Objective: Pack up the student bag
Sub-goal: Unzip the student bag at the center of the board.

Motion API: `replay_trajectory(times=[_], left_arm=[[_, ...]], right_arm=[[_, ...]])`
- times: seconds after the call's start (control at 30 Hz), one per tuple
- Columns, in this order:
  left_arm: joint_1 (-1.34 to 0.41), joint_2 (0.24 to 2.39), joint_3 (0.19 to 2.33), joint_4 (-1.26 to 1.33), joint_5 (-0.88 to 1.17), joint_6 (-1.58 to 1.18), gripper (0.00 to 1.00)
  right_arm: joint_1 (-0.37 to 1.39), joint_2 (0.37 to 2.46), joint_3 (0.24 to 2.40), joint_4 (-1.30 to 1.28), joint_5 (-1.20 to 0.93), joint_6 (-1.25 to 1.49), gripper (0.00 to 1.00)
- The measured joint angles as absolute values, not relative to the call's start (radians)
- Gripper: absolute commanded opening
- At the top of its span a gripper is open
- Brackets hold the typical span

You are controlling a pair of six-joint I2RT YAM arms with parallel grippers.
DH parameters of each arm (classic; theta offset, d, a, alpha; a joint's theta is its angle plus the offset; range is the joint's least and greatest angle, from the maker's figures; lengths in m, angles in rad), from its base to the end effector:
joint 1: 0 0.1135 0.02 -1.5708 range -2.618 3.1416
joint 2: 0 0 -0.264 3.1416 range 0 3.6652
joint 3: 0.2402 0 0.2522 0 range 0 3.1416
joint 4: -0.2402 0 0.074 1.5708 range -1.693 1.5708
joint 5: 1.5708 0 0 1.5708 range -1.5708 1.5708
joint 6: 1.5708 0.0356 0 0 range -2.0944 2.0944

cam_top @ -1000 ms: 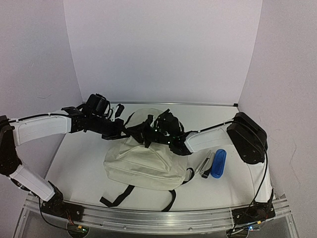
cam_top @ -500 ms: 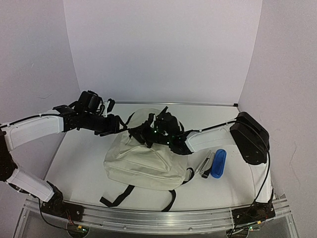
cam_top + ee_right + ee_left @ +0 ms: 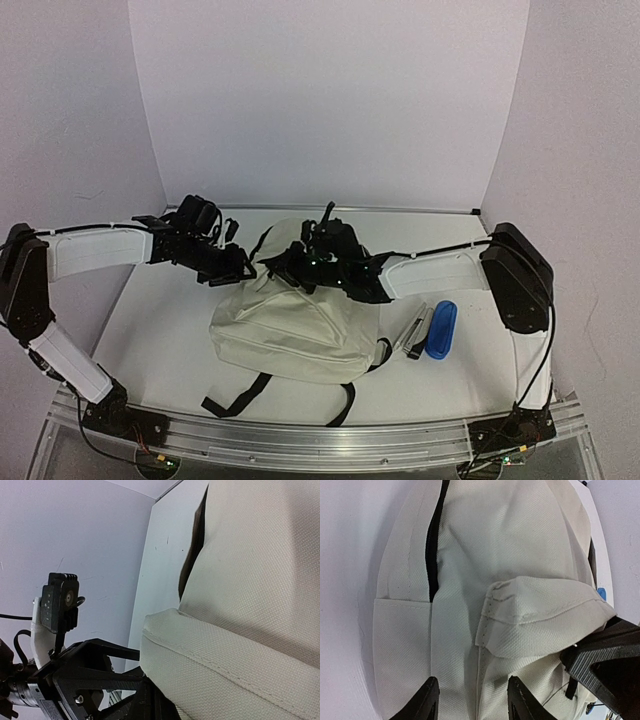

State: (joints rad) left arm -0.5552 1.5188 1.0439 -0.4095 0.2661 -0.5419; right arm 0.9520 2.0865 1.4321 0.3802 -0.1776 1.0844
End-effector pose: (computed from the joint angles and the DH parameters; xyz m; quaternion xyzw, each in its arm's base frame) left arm 0.2672 -0.1768 0.2347 0.0509 0.9330 -0.2805 0.2195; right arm 0.2768 0.3996 0.2121 -0.0009 0.7958 0.5490 0.2555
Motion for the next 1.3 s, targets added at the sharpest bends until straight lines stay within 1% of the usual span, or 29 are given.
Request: replay_trajectory(times=[0.03, 0.13, 0.2, 0.27, 0.6, 0.93, 1.1, 1.3], left_arm=[[-0.555, 1.528, 1.046, -0.403, 0.272, -0.541, 0.3], [-0.555, 1.554, 1.052, -0.383, 0.296, -0.543, 0.17], [-0.556, 1.566, 1.056, -0.367, 0.313, -0.548, 0.06], [-0.557, 1.578, 1.058, -0.352, 0.327, -0.555, 0.01], [-0.551, 1.593, 1.06, -0.29, 0.34, -0.569, 0.0], [-0.496, 1.593, 1.078, -0.297, 0.387, -0.562, 0.0], [-0.454, 1.6, 1.105, -0.31, 0.412, -0.527, 0.0], [-0.393, 1.658, 1.158, -0.324, 0.428, -0.475, 0.0]], right_arm=[[0.952, 2.086, 1.433, 0.375, -0.174, 1.077, 0.0], [0.953, 2.085, 1.437, 0.354, -0.162, 1.052, 0.0], [0.954, 2.077, 1.438, 0.327, -0.142, 1.025, 0.0], [0.955, 2.065, 1.44, 0.295, -0.121, 0.998, 0.0], [0.957, 1.989, 1.453, 0.099, 0.045, 0.825, 0.0], [0.965, 1.899, 1.418, -0.044, 0.186, 0.725, 0.0], [0.96, 1.867, 1.376, -0.064, 0.209, 0.719, 0.0], [0.926, 1.818, 1.291, -0.067, 0.203, 0.734, 0.0]])
